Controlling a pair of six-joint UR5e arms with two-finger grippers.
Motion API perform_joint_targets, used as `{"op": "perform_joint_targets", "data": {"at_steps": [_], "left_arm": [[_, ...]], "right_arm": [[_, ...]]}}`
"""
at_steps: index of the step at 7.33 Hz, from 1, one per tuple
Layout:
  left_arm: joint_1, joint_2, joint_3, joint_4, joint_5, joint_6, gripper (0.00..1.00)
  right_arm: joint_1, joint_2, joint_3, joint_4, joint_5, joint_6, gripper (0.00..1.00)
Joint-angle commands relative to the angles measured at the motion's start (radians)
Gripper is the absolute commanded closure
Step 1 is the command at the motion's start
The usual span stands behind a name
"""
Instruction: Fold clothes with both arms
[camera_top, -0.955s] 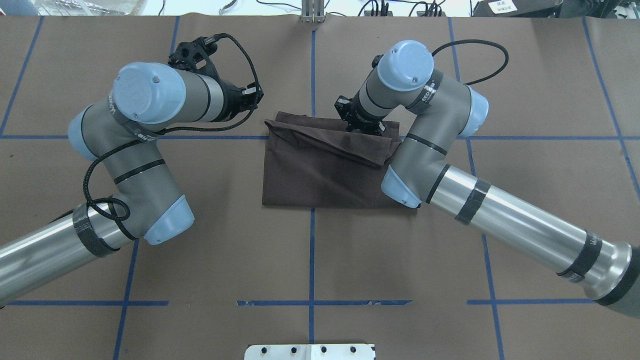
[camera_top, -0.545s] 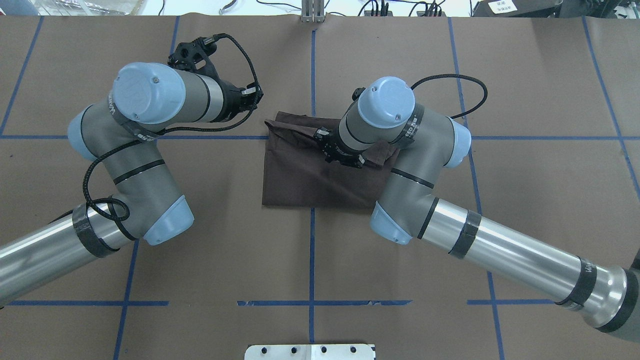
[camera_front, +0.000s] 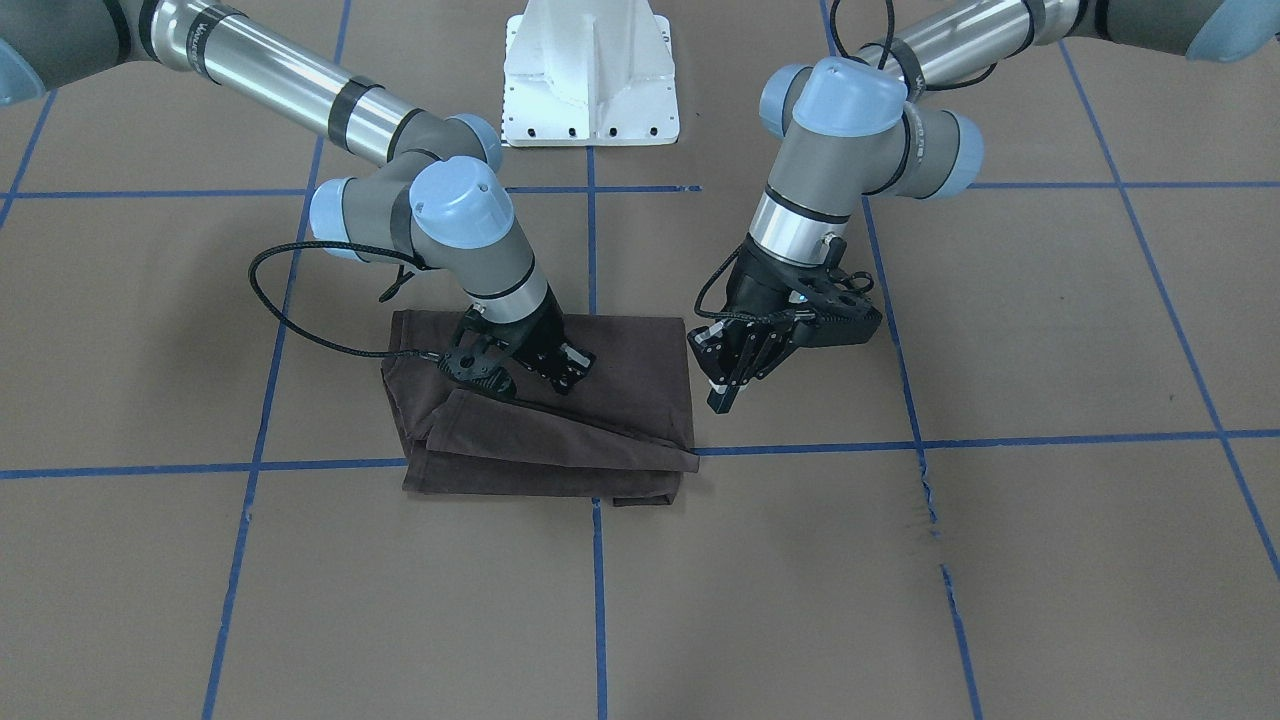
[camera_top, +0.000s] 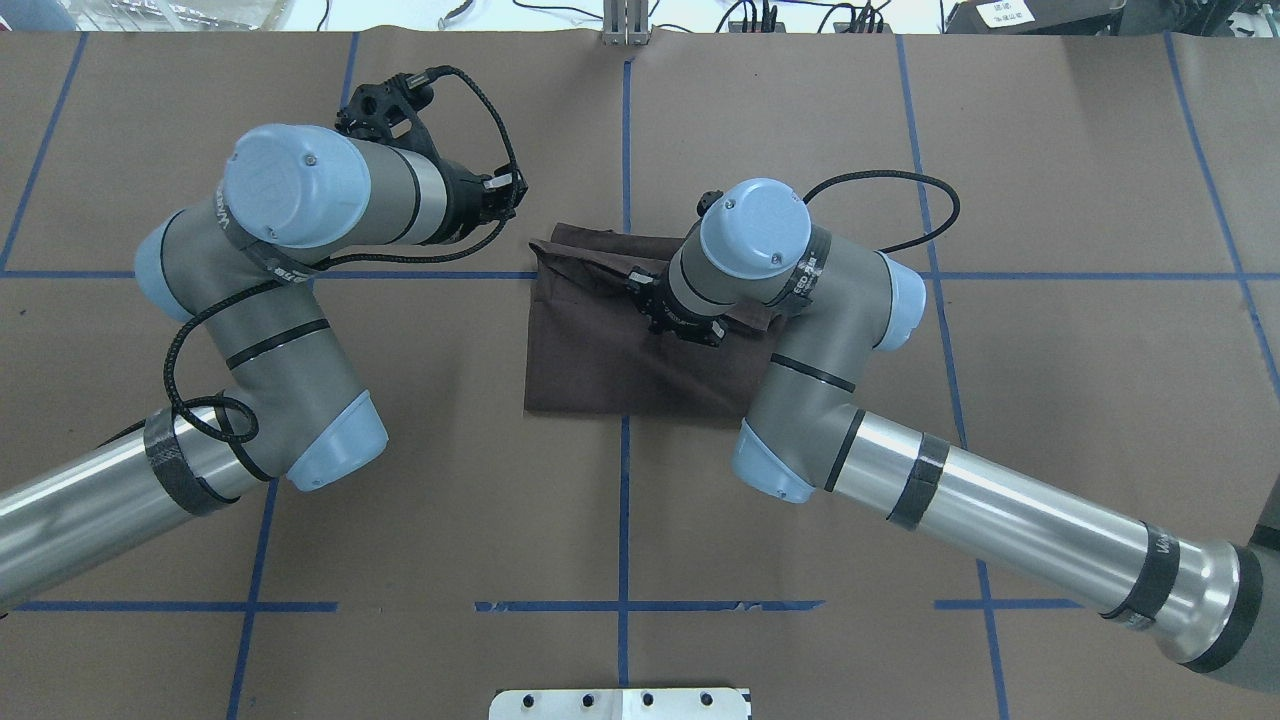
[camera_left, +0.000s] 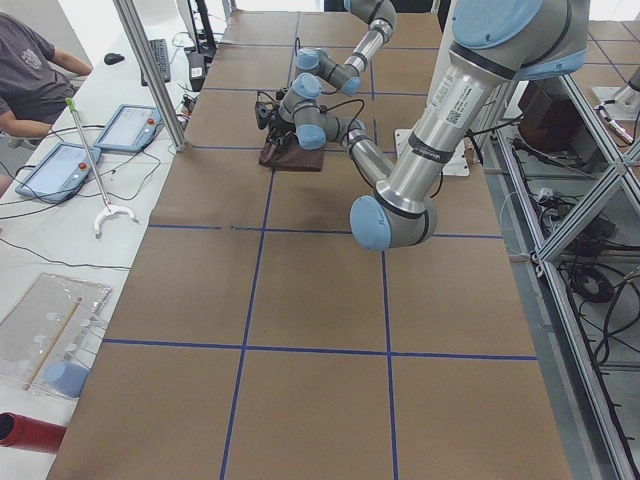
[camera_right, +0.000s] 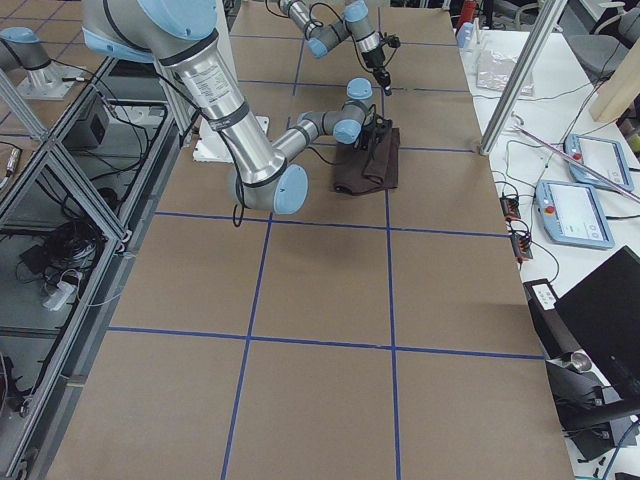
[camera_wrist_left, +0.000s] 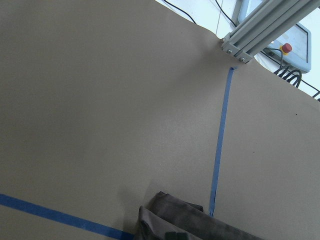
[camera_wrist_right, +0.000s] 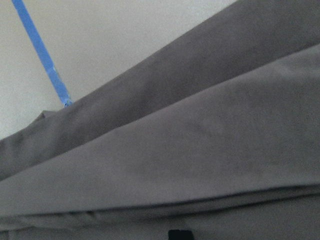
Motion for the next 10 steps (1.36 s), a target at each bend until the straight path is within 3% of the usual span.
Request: {"op": "perform_joint_targets", "data": {"at_steps": [1, 4, 5, 6, 8, 10], "left_arm": [[0.000, 0.002, -0.002, -0.001, 0.000, 0.001, 1.00], [-0.003, 0.022, -0.022, 0.004, 0.000, 0.003, 1.00], [-0.002, 0.022, -0.039, 0.012, 0.000, 0.001, 1.00], [0.000, 0.022, -0.039, 0.012, 0.001, 0.001, 1.00], [0.021, -0.022, 0.033, 0.016, 0.001, 0.004, 1.00], [0.086, -0.148, 0.198, 0.015, 0.001, 0.189, 1.00]], "right_arm": [[0.048, 0.025, -0.065, 0.001, -0.019, -0.032, 1.00], [0.181, 0.059, -0.178, 0.009, -0.038, -0.109, 1.00], [0.206, 0.137, -0.245, 0.009, -0.047, -0.111, 1.00], [0.236, 0.154, -0.255, 0.009, -0.024, -0.112, 1.00], [0.301, 0.145, -0.242, 0.006, 0.090, -0.178, 1.00], [0.405, -0.021, -0.075, 0.002, 0.264, -0.305, 1.00]]}}
